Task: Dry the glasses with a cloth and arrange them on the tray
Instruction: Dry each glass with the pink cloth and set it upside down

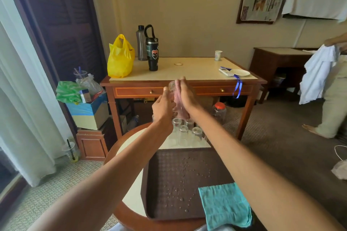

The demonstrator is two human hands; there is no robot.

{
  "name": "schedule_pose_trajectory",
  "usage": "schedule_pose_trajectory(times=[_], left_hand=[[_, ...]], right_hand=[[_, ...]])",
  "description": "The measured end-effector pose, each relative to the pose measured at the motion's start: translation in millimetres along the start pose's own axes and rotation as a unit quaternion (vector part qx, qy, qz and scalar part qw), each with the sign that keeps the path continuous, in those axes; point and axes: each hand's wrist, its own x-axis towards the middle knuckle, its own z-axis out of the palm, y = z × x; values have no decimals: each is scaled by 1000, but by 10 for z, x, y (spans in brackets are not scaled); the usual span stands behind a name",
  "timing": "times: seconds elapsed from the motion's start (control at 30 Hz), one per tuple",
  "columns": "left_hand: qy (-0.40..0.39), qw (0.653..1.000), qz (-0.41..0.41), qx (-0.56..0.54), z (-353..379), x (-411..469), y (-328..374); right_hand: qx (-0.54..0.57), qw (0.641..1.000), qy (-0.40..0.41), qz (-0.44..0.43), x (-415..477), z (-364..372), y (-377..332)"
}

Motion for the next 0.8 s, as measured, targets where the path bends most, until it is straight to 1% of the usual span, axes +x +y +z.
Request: schedule_pose_trajectory(times=[0.07, 0.17, 0.23, 0.33, 0.43, 0.5, 0.6, 0.63, 0.7, 0.8], left_hand=[[-4, 1000, 15, 17, 43, -41, 8], [25, 997, 58, 39, 65, -49, 8], [51, 995, 76, 46, 57, -62, 4], [73, 994, 75, 36, 37, -43, 12], [65, 997, 47, 14, 4, 50, 85], [47, 998, 38, 14, -15, 67, 131], [21, 998, 66, 0, 3, 69, 167], [17, 997, 74, -3, 0, 64, 168], [7, 998, 69, -1, 18, -1, 199], [-11, 1000, 25, 3, 46, -82, 146]], right_hand=[[-8, 998, 10, 57, 69, -82, -79], [45, 994, 17, 97, 95, -74, -76], [56, 992, -4, 117, 78, -18, -9], [26, 990, -55, 126, -38, 13, 84], [-12, 993, -64, 100, -152, 13, 168], [-29, 998, -47, 39, -207, 38, 115], [-14, 999, 10, -47, -152, 122, 74], [-14, 998, 25, -53, -124, 137, 74], [-28, 998, 27, -51, -49, 97, 44], [-22, 999, -16, -38, 19, -29, -176]])
